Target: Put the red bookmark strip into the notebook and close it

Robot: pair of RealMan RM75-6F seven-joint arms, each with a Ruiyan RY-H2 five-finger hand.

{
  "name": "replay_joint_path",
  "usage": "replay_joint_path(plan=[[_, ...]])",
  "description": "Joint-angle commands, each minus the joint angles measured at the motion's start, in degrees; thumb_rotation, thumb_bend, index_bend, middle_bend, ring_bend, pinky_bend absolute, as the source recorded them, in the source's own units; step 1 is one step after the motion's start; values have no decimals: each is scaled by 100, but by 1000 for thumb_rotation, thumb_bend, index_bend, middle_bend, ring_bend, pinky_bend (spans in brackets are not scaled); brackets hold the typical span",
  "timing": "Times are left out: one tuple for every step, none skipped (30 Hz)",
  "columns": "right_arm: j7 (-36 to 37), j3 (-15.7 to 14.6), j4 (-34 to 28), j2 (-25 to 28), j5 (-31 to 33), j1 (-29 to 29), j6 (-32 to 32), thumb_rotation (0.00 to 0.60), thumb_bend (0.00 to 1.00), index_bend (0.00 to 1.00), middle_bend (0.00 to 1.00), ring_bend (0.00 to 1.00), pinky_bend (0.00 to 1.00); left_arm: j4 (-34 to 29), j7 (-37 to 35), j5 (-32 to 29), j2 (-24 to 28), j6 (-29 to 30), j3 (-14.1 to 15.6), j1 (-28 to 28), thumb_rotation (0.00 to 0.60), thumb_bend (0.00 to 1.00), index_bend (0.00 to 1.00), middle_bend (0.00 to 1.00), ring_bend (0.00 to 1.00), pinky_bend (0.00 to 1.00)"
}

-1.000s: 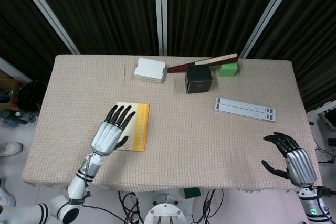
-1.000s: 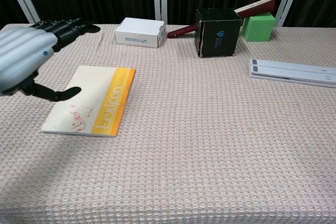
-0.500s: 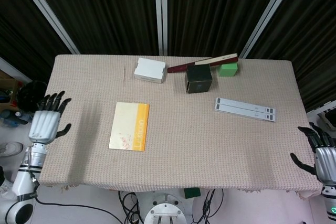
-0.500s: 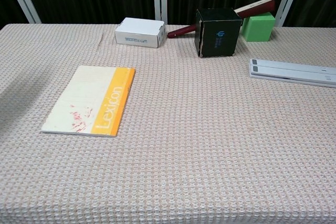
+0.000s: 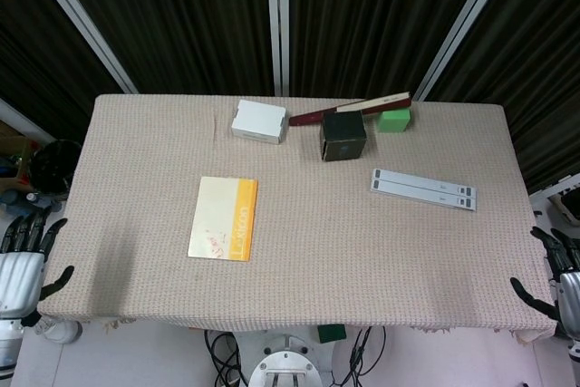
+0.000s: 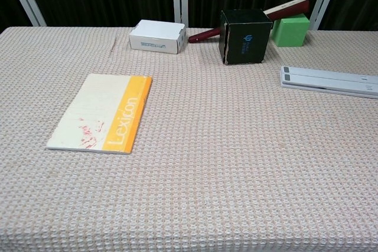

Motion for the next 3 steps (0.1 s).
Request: replay_joint_path(plan=[[132, -65, -35, 23, -126, 13, 4, 600, 178, 110, 187, 103, 185, -34, -14, 192, -48, 233, 113, 198, 600, 190, 167, 31, 0, 70], [168, -87, -45, 44, -169, 33, -26, 600, 179, 110, 188, 103, 184, -21, -25, 196, -54, 236, 124, 234, 600, 189, 167, 31, 0, 70], [199, -104, -53, 60, -200, 55, -60, 600, 180, 109, 189, 103, 184, -5, -49, 195, -57, 228, 125, 252, 600, 190, 167, 31, 0, 70]])
